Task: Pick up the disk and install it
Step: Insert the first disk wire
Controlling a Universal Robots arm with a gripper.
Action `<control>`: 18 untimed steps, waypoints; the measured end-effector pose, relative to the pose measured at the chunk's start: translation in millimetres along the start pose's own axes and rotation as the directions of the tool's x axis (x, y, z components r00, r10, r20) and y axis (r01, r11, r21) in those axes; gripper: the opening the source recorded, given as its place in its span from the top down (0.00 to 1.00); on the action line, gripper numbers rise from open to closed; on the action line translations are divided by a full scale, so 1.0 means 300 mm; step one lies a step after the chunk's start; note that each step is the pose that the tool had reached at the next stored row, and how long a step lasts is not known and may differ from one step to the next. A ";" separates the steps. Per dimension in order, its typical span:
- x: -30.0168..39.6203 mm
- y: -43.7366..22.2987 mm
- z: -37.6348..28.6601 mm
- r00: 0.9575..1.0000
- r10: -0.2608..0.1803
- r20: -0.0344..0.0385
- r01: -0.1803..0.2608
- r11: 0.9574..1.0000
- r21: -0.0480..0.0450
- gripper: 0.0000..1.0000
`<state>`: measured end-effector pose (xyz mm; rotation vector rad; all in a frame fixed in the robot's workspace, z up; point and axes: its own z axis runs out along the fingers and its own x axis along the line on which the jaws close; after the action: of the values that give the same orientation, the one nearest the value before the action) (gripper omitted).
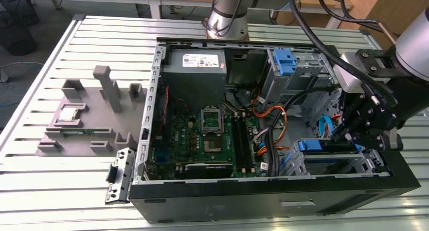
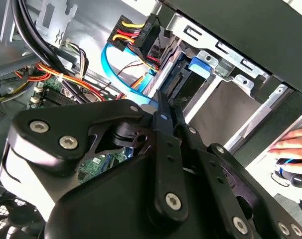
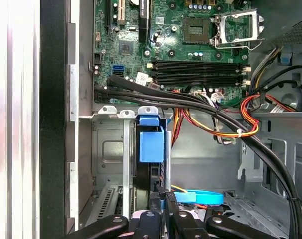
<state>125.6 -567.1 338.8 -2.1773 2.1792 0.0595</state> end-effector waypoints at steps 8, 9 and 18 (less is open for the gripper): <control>0.005 0.000 0.003 1.000 0.000 0.000 0.000 1.000 0.000 0.84; 0.005 0.000 0.003 1.000 0.000 0.000 0.000 1.000 0.000 0.84; 0.006 0.000 0.013 1.000 0.000 0.000 0.000 1.000 0.000 0.84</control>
<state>125.6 -568.6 334.7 -2.1770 2.1791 0.0599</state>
